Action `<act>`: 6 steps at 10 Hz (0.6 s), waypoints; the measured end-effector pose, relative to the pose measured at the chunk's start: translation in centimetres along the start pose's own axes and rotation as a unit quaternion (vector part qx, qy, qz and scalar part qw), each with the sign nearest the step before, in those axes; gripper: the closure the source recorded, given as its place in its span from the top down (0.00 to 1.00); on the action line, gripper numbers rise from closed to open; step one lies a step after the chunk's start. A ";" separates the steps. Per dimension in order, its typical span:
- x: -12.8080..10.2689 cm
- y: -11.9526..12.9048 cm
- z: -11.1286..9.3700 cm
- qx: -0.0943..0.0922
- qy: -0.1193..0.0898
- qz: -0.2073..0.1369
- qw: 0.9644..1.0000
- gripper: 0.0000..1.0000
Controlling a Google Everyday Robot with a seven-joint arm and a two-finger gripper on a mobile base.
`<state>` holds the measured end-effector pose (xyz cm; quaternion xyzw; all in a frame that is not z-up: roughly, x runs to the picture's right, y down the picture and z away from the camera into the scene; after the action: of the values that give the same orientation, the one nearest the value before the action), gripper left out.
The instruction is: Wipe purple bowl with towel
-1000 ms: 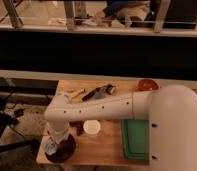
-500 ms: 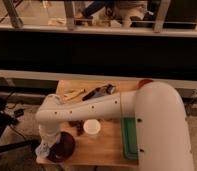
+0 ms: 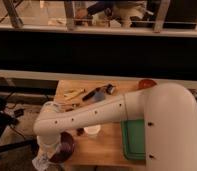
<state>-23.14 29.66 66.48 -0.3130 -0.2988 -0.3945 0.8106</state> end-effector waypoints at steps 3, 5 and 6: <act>0.2 3.4 -0.9 0.000 0.005 0.026 1.000 0.11; 1.8 6.0 -1.6 0.004 0.012 0.060 0.998 0.11; 2.6 6.7 -1.9 0.006 0.016 0.073 0.997 0.11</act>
<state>-15.86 30.40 65.37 -0.3229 -0.2646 -0.3374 0.8437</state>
